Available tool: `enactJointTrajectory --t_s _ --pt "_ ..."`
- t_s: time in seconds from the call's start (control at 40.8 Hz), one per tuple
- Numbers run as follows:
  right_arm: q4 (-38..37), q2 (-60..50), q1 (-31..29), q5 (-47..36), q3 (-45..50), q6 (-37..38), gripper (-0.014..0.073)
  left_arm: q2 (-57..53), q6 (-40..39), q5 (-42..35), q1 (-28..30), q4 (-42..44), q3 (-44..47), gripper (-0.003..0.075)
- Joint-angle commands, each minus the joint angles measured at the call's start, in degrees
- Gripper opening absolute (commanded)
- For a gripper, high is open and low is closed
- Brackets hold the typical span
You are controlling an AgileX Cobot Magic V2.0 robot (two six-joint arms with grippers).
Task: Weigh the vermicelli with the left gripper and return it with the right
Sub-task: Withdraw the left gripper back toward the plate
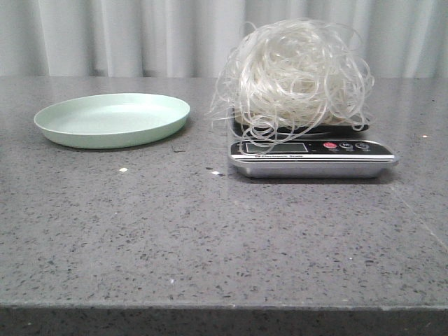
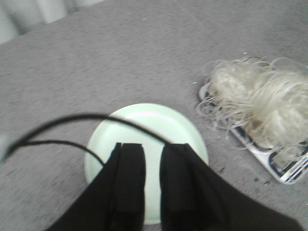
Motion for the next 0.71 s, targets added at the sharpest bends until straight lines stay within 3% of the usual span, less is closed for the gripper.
enactJointTrajectory --t_s 0.0,0.172,0.319,0.466,0.687 --pt "0.15 -0.89 -0.04 -4.45 -0.41 -0.32 0.0151 -5.61 -1.17 -4.2 0.75 1.71 2.81 0.014" --pt "0.15 -0.89 -0.04 -5.08 -0.41 -0.32 0.0151 -14.11 -4.31 -13.58 0.75 9.49 15.22 0.014" --pt "0.15 -0.89 -0.04 -7.4 -0.41 -0.32 0.0151 -24.29 -9.98 -27.86 0.75 14.73 29.62 0.014" --pt "0.22 -0.89 -0.04 -7.64 -0.51 -0.32 0.0151 -34.16 -11.28 -40.49 0.75 16.54 43.68 0.014" --pt "1.72 -0.89 -0.04 -8.26 -3.29 -0.32 0.0151 -45.66 -11.28 -52.55 0.75 16.8 60.67 0.014"
